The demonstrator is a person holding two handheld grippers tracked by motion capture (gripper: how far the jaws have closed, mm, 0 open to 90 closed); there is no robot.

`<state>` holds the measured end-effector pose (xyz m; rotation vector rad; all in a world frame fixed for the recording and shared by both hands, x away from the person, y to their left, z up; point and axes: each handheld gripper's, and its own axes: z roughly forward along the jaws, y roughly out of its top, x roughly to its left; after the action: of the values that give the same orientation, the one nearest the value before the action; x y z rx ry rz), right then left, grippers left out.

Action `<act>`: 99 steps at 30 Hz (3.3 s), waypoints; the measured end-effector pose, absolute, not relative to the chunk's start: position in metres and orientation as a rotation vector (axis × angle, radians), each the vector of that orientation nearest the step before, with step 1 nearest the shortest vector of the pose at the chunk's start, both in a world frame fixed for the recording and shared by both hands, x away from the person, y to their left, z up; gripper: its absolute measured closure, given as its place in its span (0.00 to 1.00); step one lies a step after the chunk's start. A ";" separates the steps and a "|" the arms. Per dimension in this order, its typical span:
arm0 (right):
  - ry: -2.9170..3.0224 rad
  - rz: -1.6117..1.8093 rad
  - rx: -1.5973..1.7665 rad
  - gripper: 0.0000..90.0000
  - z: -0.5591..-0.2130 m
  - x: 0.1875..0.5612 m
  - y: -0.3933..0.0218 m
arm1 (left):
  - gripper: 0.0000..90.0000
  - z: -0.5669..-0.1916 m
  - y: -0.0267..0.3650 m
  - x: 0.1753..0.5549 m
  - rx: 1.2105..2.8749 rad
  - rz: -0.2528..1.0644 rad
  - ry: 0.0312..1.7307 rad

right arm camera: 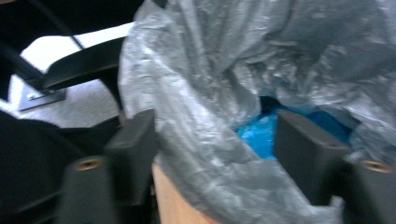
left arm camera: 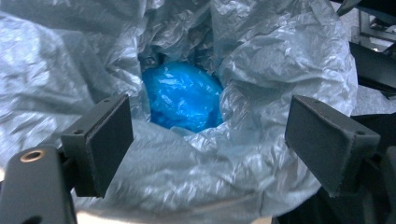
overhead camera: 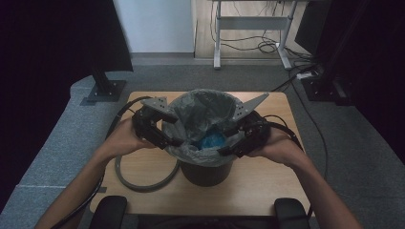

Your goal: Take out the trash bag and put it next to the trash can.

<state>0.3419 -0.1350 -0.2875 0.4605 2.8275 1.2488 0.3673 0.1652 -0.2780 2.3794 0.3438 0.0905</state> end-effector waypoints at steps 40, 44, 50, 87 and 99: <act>2.796 1.272 0.473 0.99 -0.258 0.342 -0.138 | 1.00 -0.265 0.163 0.354 2.346 -0.057 0.310; 2.770 1.315 0.498 0.79 -0.256 0.342 -0.142 | 1.00 -0.263 0.166 0.362 2.288 -0.039 0.405; 2.780 1.328 0.520 0.57 -0.259 0.343 -0.143 | 1.00 -0.259 0.170 0.374 2.216 -0.008 0.486; 2.637 1.212 0.672 0.77 -0.261 0.383 -0.144 | 0.99 -0.255 0.175 0.389 2.279 0.245 0.592; 2.599 1.222 0.744 0.46 -0.273 0.388 -0.160 | 0.98 -0.264 0.188 0.417 2.282 0.301 0.746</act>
<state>0.3879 -0.1597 -0.2726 0.7440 2.5990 1.2222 0.4173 0.1880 -0.2637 2.2817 0.7458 0.3006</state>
